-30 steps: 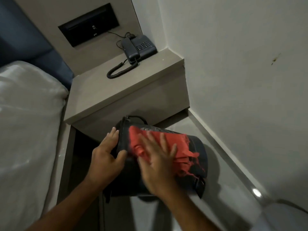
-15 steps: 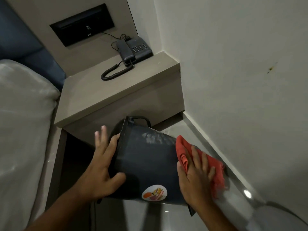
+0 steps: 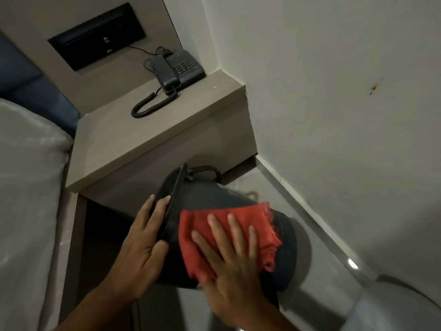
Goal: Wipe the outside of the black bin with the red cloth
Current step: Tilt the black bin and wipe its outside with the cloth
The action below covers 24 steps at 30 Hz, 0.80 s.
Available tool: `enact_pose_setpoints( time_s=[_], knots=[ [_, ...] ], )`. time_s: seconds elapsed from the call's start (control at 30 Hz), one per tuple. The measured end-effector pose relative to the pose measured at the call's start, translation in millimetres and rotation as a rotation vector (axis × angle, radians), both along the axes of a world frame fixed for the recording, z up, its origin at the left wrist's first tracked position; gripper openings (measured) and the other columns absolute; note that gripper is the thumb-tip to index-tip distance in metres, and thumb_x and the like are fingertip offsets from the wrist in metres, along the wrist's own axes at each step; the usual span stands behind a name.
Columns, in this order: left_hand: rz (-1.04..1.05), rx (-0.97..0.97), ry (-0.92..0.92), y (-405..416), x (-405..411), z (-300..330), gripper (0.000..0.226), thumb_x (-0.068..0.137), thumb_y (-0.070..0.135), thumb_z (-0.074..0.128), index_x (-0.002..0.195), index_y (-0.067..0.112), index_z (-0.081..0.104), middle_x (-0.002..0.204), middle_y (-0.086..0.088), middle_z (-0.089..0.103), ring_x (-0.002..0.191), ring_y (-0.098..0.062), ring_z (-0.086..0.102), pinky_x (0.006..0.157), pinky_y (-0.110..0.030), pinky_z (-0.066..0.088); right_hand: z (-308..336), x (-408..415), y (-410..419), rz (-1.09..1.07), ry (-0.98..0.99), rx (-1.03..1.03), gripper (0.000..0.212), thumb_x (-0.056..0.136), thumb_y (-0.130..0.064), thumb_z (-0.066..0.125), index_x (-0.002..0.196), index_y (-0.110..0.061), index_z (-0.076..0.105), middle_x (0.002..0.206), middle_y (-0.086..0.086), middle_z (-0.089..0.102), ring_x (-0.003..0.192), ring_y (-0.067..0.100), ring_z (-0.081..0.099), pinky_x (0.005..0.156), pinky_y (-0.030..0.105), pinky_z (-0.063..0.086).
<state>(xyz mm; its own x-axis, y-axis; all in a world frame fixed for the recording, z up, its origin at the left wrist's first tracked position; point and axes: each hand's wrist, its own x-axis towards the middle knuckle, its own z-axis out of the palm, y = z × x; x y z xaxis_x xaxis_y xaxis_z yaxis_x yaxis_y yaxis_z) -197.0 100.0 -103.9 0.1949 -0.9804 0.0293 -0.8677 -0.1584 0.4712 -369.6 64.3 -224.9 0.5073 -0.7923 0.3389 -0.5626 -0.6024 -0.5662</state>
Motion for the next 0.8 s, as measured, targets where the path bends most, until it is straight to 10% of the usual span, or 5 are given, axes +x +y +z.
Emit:
enact_pose_setpoints(
  time_s=[0.27, 0.5, 0.67, 0.8],
  knots=[
    [0.003, 0.012, -0.053, -2.8, -6.3, 0.9, 0.072, 0.079, 0.054, 0.033, 0.143, 0.064, 0.000, 0.163, 0.014, -0.003, 0.145, -0.018, 0.013, 0.109, -0.054, 0.026, 8.4, -9.3, -16.2, -0.636, -0.019, 0.426, 0.062, 0.090, -0.051, 0.031, 0.150, -0.037, 0.021, 0.155, 0.008, 0.042, 0.138, 0.044, 0.039, 0.106, 0.070, 0.030],
    [-0.093, -0.024, -0.131, -18.9, -29.5, 6.2, 0.069, 0.082, 0.054, 0.028, 0.144, 0.062, -0.002, 0.164, 0.008, -0.004, 0.141, -0.004, 0.004, 0.106, -0.043, 0.018, 0.5, 2.0, 32.6, -0.239, -0.003, 0.024, 0.062, 0.096, -0.059, 0.031, 0.155, -0.040, 0.022, 0.163, 0.007, 0.028, 0.145, 0.043, 0.024, 0.106, 0.066, 0.022],
    [-0.119, -0.002, -0.131, -10.3, -23.3, 5.9, 0.075, 0.080, 0.053, 0.034, 0.146, 0.058, 0.000, 0.162, 0.017, -0.010, 0.141, -0.004, 0.004, 0.108, -0.048, 0.021, -10.9, -38.2, 0.7, -0.661, -0.025, 0.667, 0.071, 0.094, -0.050, 0.018, 0.151, -0.034, -0.022, 0.167, 0.005, 0.014, 0.148, 0.039, 0.020, 0.116, 0.061, 0.022],
    [-0.141, -0.014, -0.137, -3.5, -19.5, 10.4, 0.076, 0.081, 0.046, 0.036, 0.150, 0.049, 0.006, 0.165, 0.007, -0.002, 0.146, -0.019, 0.011, 0.108, -0.050, 0.023, 33.5, -23.8, -59.0, -0.583, -0.190, 0.749, 0.060, 0.100, -0.056, 0.013, 0.153, -0.029, 0.027, 0.161, 0.004, 0.028, 0.148, 0.027, 0.019, 0.119, 0.056, 0.009]
  ],
)
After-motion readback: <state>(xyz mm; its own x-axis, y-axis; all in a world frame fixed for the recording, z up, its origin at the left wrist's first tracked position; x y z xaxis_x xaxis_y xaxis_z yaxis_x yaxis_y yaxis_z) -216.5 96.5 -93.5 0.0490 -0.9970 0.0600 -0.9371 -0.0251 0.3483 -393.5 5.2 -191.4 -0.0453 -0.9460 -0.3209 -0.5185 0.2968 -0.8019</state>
